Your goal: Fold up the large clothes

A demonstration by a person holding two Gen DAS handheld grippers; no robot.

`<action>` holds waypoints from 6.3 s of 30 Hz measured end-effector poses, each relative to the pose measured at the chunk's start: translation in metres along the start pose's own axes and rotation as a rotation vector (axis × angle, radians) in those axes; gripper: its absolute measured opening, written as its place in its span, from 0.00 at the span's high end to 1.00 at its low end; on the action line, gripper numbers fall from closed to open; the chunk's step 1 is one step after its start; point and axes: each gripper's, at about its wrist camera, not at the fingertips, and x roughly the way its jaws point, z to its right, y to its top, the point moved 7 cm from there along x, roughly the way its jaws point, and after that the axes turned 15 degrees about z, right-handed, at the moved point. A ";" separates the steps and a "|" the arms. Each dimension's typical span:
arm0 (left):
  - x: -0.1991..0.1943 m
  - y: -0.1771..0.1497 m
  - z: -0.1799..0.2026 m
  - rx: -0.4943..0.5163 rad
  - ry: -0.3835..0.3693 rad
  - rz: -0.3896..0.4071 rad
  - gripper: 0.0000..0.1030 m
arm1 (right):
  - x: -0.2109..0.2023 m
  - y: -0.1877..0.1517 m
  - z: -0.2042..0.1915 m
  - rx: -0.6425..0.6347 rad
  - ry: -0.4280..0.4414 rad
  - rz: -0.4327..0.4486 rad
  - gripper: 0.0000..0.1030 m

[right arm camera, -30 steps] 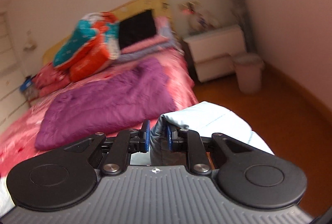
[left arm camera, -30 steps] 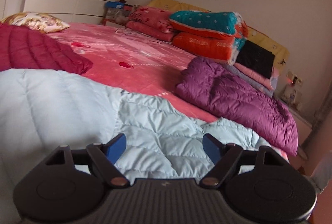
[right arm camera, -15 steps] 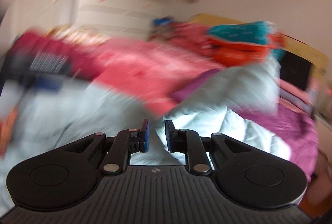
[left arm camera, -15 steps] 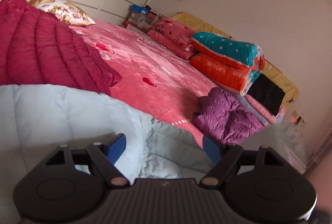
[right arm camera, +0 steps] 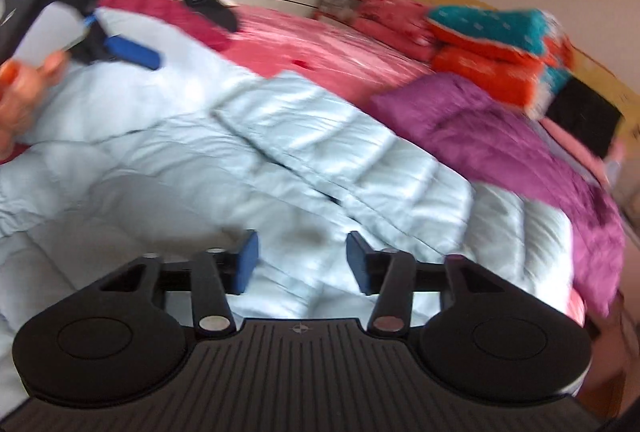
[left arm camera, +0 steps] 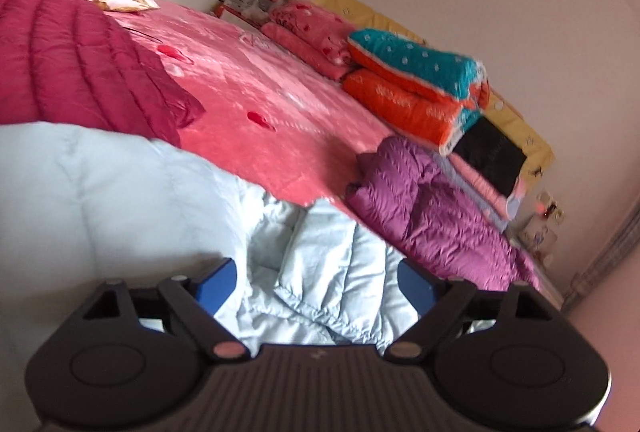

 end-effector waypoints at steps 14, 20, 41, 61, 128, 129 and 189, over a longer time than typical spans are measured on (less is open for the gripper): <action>0.056 -0.021 0.006 0.238 0.022 -0.058 0.14 | -0.041 -0.049 0.112 0.390 -0.361 -0.038 0.02; 0.073 -0.031 0.011 0.266 0.000 -0.090 0.14 | -0.034 -0.062 0.135 0.490 -0.412 -0.044 0.01; 0.068 -0.030 0.000 0.070 0.017 -0.102 0.98 | 0.006 -0.071 0.184 0.540 -0.576 -0.048 0.00; 0.062 -0.039 -0.007 0.100 0.045 -0.122 0.73 | 0.018 -0.056 0.157 0.310 -0.512 -0.048 0.00; 0.060 -0.025 0.005 0.364 0.071 -0.019 0.56 | 0.024 0.006 0.147 0.487 -0.221 0.176 0.00; 0.061 -0.028 0.006 0.364 0.064 -0.028 0.54 | 0.030 0.007 0.144 0.478 -0.200 0.169 0.00; -0.165 -0.011 0.016 0.353 0.099 0.049 0.24 | -0.120 -0.040 0.107 0.528 -0.289 -0.002 0.00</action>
